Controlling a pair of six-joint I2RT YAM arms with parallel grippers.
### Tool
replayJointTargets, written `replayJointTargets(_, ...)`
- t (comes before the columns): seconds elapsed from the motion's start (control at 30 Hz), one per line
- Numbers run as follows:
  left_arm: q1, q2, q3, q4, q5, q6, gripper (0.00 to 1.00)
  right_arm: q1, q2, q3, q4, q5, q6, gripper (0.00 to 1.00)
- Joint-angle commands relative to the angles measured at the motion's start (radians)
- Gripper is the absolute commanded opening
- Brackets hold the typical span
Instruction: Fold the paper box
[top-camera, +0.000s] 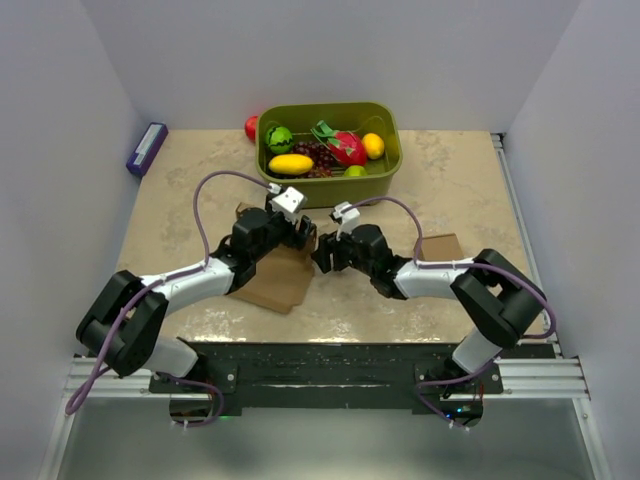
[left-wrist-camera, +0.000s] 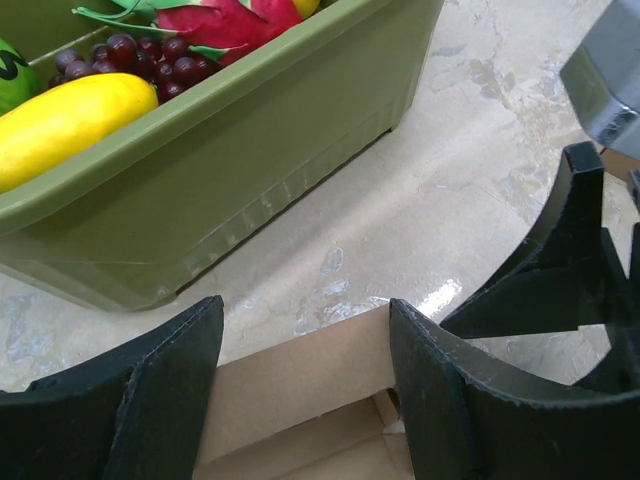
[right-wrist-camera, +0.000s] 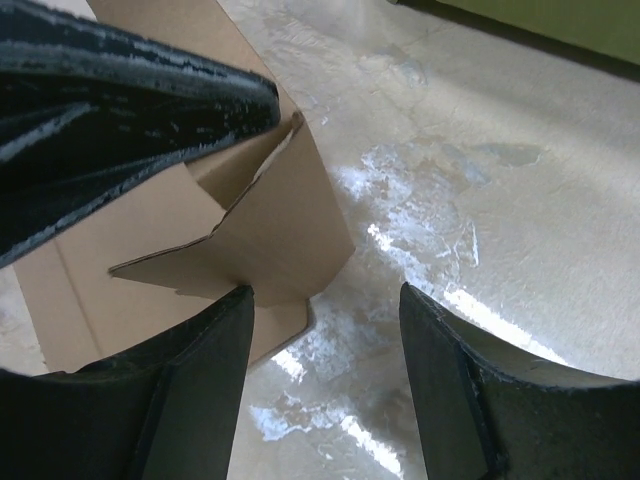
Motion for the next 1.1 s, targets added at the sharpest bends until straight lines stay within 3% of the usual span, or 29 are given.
replayJointTargets(0.0, 0.011, 0.031, -0.021, -0.12, 0.027, -0.001, 0.72, 0.004, 0.025, 0.075, 0.069, 0.008, -0.046, 0.63)
replayJointTargets(0.3, 0.017, 0.028, -0.021, -0.118, 0.028, -0.007, 0.71, 0.004, 0.059, 0.098, 0.132, 0.019, -0.032, 0.63)
replayJointTargets(0.57, 0.02, 0.025, -0.017, -0.109, 0.031, -0.046, 0.72, 0.05, 0.091, 0.075, 0.207, 0.039, -0.002, 0.7)
replayJointTargets(1.07, 0.027, -0.052, 0.065, -0.167, 0.01, -0.064, 0.83, 0.058, 0.115, 0.059, 0.262, 0.1, 0.029, 0.68)
